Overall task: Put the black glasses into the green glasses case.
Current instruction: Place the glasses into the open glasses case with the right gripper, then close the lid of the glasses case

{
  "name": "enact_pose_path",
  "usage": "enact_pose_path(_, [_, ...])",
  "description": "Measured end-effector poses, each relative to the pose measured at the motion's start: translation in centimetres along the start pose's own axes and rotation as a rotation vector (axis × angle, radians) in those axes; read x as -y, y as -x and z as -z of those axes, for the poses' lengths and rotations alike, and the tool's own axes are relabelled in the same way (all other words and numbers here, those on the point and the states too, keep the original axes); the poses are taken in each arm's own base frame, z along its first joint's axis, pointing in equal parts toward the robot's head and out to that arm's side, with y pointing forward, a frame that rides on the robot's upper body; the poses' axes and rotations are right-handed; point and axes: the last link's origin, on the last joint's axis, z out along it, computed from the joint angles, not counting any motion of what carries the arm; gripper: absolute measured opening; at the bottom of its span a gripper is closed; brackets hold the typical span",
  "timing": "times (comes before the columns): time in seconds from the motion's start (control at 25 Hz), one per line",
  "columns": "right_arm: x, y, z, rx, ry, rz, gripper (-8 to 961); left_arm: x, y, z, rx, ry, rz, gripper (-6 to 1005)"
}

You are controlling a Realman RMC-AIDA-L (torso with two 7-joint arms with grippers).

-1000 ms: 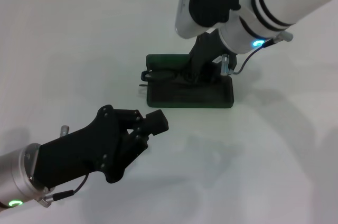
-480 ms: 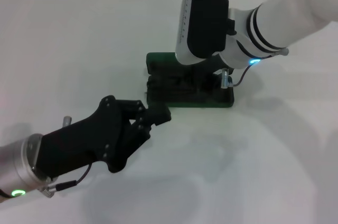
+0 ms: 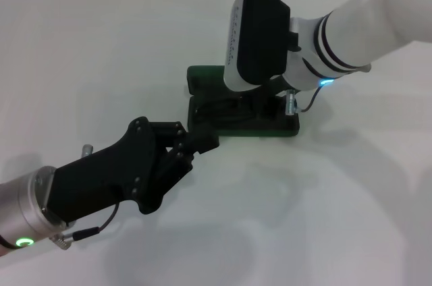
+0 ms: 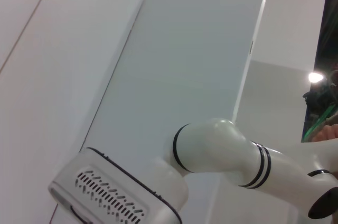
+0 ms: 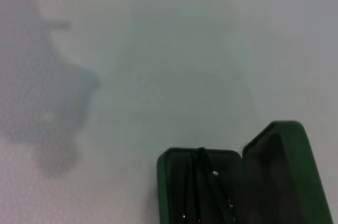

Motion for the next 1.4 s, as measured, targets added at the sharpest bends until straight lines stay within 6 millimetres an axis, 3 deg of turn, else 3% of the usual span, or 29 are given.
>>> enact_pose_path(1.4, [-0.30,0.10,0.38,-0.012,-0.031,-0.019,55,-0.62,0.62,0.55,-0.001,-0.020,0.010,14])
